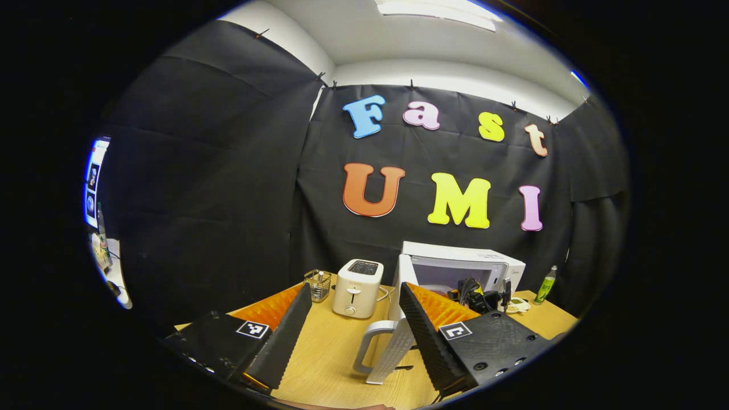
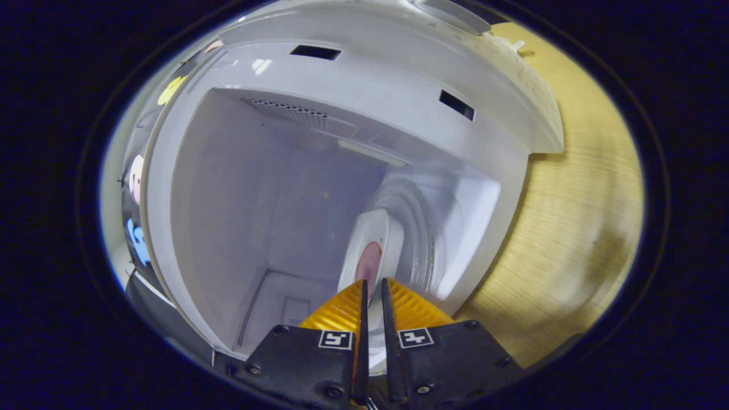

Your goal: Open the microwave oven with the left hand, put the food in, and close the microwave oven.

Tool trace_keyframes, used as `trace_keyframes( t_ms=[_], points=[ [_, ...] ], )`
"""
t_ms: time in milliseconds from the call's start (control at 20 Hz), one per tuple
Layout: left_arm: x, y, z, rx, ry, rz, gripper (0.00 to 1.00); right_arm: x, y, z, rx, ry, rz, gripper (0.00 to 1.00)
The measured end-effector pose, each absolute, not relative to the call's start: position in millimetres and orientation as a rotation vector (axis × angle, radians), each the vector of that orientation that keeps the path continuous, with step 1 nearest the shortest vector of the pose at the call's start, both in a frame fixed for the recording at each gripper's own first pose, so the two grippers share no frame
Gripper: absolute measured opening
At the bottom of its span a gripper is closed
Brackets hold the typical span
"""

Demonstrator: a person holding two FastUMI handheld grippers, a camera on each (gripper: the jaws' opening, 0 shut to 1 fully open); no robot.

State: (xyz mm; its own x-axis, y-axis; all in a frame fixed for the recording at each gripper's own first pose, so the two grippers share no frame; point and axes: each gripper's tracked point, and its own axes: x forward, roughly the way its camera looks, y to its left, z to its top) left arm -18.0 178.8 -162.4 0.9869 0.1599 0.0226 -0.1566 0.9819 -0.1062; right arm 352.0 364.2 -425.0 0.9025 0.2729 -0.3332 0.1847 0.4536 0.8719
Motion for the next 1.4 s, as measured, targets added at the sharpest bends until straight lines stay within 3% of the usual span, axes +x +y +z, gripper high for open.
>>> trace_keyframes(
  t_ms=[150, 250, 400, 450, 500, 550, 600, 650, 700, 750, 800, 850, 900, 950, 1000, 1050, 1150, 1200, 1250, 1300, 1350, 1400],
  points=[
    [-19.0, 187.4, -168.7, -0.106, -0.011, 0.171, 0.93, 352.8, 365.7, -422.2, 1.018, 0.424, 0.112, 0.18],
    [-23.6, 190.0, -172.1, -0.092, 0.002, 0.177, 0.92, 346.9, 377.0, -413.1, 0.943, 0.401, 0.209, 0.31],
    [-23.8, 193.5, -177.3, -0.052, 0.014, 0.192, 0.93, 337.2, 367.5, -399.4, 0.731, 0.349, 0.224, 0.9],
    [-23.9, 195.5, -179.9, -0.04, 0.02, 0.194, 0.93, 333.9, 364.3, -391.4, 0.681, 0.322, 0.23, 1.0],
    [-24.4, 196.6, -182.6, -0.029, 0.029, 0.193, 0.93, 328.6, 361.2, -383.7, 0.643, 0.299, 0.243, 0.89],
    [-23.8, 199.0, -187.1, -0.02, 0.045, 0.193, 0.93, 322.8, 357.8, -380.1, 0.59, 0.29, 0.256, 1.0],
    [-23.1, 202.5, -190.0, -0.013, 0.046, 0.196, 0.93, 315.8, 351.6, -378.1, 0.525, 0.278, 0.26, 0.89],
    [-23.6, 206.4, -190.1, -0.007, 0.047, 0.198, 0.93, 308.7, 345.1, -374.5, 0.469, 0.262, 0.263, 0.89],
    [-21.9, 210.1, -192.0, -0.002, 0.054, 0.2, 0.93, 301.2, 341.0, -369.0, 0.431, 0.245, 0.273, 1.0],
    [-21.2, 215.2, -196.2, 0.005, 0.067, 0.207, 0.79, 292.6, 337.2, -364.7, 0.4, 0.24, 0.288, 0.89],
    [-20.2, 223.1, -197.6, 0.013, 0.07, 0.219, 0.93, 284.7, 333.3, -358.3, 0.376, 0.233, 0.304, 0.9],
    [-20.8, 228.9, -197.5, 0.022, 0.066, 0.226, 0.92, 273.6, 330.3, -353.1, 0.354, 0.241, 0.331, 0.9],
    [-20.9, 233.1, -197.2, 0.028, 0.055, 0.231, 0.92, 262.5, 327.1, -345.5, 0.322, 0.235, 0.372, 1.0],
    [-19.6, 236.3, -196.0, 0.029, 0.047, 0.225, 0.91, 251.5, 321.7, -337.8, 0.286, 0.227, 0.402, 0.91],
    [-16.3, 235.8, -196.6, 0.03, 0.042, 0.213, 0.87, 240.8, 312.4, -329.3, 0.247, 0.206, 0.418, 0.9],
    [-14.8, 238.2, -196.9, 0.028, 0.035, 0.21, 0.71, 231.2, 302.9, -319.0, 0.22, 0.184, 0.425, 0.9],
    [-10.0, 242.1, -204.4, 0.01, 0.049, 0.186, 0.62, 207.8, 285.3, -295.6, 0.192, 0.131, 0.46, 0.9],
    [-8.4, 247.2, -210.8, -0.004, 0.064, 0.192, 0.43, 199.1, 272.5, -286.4, 0.179, 0.11, 0.447, 1.0],
    [-6.5, 253.8, -214.8, -0.007, 0.072, 0.202, 0.24, 192.4, 257.1, -278.8, 0.158, 0.092, 0.426, 0.9],
    [-2.0, 255.0, -221.7, -0.001, 0.085, 0.192, 0.1, 185.4, 243.3, -273.7, 0.14, 0.087, 0.406, 0.9],
    [-0.1, 257.3, -226.3, 0.019, 0.089, 0.19, 0.07, 176.3, 234.8, -268.8, 0.121, 0.076, 0.407, 1.0],
    [5.1, 257.6, -227.2, 0.025, 0.085, 0.181, 0.0, 168.3, 226.2, -262.5, 0.107, 0.08, 0.402, 0.91]
  ],
)
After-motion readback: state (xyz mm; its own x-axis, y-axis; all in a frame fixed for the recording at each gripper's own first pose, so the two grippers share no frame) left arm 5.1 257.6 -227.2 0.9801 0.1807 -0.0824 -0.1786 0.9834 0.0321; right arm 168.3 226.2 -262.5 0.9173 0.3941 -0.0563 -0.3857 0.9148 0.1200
